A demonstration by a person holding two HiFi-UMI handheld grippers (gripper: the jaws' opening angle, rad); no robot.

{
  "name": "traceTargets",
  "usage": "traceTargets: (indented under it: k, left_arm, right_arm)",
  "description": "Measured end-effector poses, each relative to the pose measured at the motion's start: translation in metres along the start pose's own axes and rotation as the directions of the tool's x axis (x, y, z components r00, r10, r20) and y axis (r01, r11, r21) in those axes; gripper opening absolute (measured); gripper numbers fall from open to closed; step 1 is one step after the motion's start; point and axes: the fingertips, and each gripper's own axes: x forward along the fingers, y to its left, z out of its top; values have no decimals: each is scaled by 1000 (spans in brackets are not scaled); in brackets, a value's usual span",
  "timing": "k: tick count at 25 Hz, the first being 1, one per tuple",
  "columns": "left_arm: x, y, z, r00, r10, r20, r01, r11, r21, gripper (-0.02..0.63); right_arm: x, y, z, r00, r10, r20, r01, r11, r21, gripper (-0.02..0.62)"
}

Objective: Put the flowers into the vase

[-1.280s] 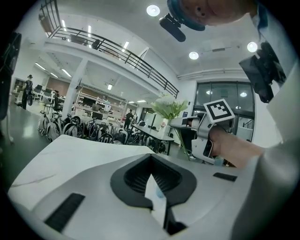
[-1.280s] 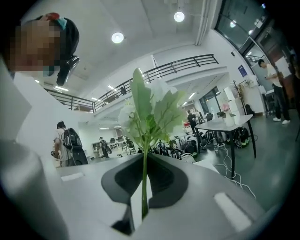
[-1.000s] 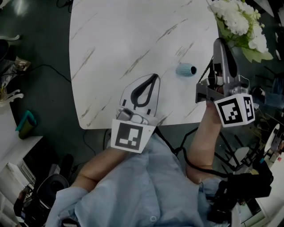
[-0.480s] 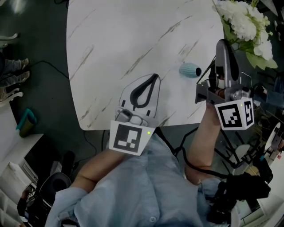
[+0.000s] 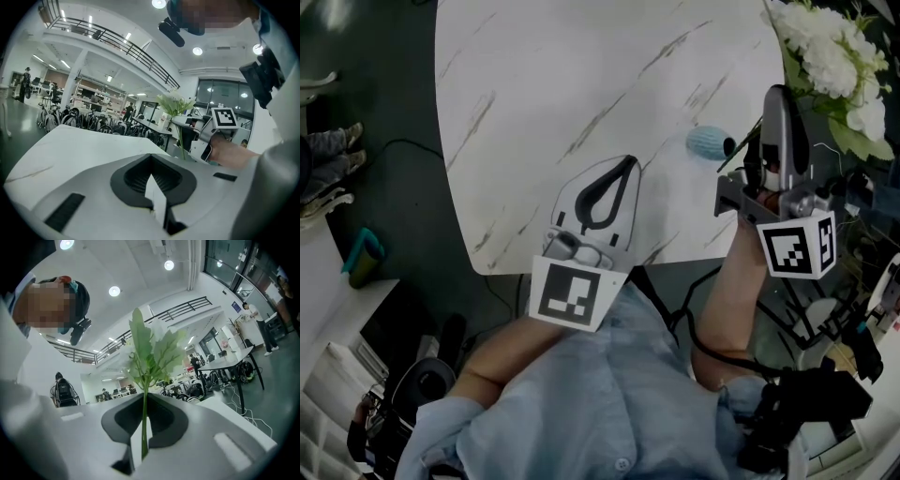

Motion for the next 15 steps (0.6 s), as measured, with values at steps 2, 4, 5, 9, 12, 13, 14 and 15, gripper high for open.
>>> traceTargets:
  k: [2,4,5,9,12,13,14,15]
  left_arm:
    - [1,0,-2,1000,-2,-8,2,1000,2,5]
    - [1,-1,-4,1000,-6,-14,6,1000,2,5]
    - [2,-1,-4,1000,-8,-18,8,1000,2,5]
    - [4,-1,-7,999,-13,-31,14,1000,3,5]
    - [5,-2,-9,999,-18,-37,18,1000,4,5]
    - [6,-3,-9,999,-20,-37,20,1000,5,5]
    - [6,-3,-9,999,-23,-35,23,1000,6,5]
    - [7,-4,-8,999,-25,-33,25,1000,6,5]
  right_arm:
    - [-2,-2,-2,1000,-4,10,4,1000,4,9]
    - [-5,-5,-4,1000,-8,17,8,1000,6,8]
    - [-6,-5,-5,1000,-8,20,8,1000,3,9]
    - [-10,-9,-5,999,-8,41,8,1000,1,9]
    - [-10,-7,3,998,3,59,-3,1000,-1,9]
    - [-10,-6,7,998,9,67,-8,1000,-2,9]
    - [-10,-4,10,997,13,76,-13,1000,-2,9]
    - [-9,-3,13,996,18,84,-18,1000,-2,9]
